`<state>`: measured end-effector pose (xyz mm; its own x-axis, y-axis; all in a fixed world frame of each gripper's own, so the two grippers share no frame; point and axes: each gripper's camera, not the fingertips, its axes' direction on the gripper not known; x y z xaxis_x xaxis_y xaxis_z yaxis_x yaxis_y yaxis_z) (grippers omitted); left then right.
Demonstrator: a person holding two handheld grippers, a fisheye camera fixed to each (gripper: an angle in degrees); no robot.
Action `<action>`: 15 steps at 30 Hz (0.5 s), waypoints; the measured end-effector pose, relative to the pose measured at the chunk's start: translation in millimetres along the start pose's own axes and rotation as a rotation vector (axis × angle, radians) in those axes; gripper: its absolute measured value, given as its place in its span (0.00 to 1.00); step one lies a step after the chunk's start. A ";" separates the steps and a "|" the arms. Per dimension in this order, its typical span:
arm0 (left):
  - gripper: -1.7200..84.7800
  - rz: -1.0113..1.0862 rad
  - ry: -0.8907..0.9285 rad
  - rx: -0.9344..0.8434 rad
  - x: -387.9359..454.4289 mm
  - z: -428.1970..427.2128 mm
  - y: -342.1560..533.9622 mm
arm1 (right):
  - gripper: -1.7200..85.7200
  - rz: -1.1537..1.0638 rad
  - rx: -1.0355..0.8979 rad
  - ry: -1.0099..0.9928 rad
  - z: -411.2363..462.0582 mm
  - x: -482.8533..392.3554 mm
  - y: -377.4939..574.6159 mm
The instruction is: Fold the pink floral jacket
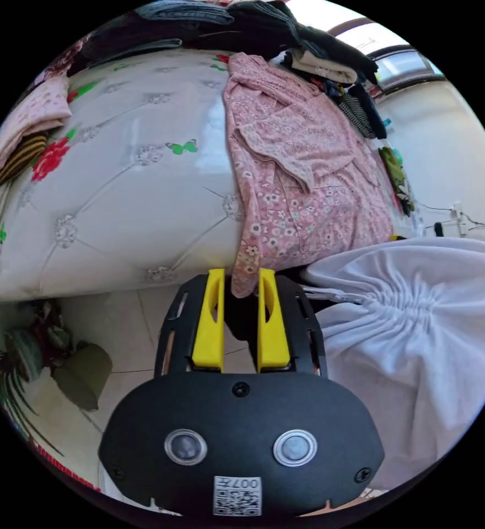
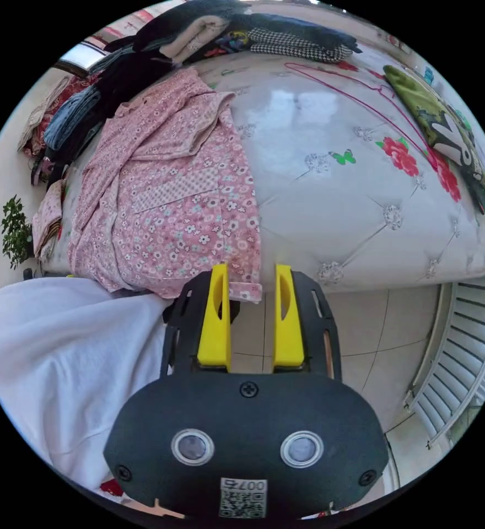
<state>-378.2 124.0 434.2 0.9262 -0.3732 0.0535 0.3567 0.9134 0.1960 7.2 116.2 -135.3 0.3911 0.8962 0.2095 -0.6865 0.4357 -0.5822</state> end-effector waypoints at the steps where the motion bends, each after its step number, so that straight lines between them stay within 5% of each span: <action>1: 0.04 0.031 -0.066 -0.031 1.1 0.3 -4.8 | 0.09 -0.007 -0.053 0.031 -0.5 0.3 -9.6; 9: 0.01 0.163 0.148 -0.126 4.2 -4.5 -39.9 | 0.02 -0.228 -0.300 -0.176 0.3 5.1 -53.4; 15: 0.01 0.059 0.537 0.168 -42.1 -67.3 -72.1 | 0.02 -0.190 -0.074 -0.652 -57.3 69.0 -78.4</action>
<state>-434.6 84.8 351.9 0.8918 -0.1473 -0.4277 0.3187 0.8756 0.3629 123.2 139.1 -120.2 0.0351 0.6822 0.7303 -0.5899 0.6040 -0.5358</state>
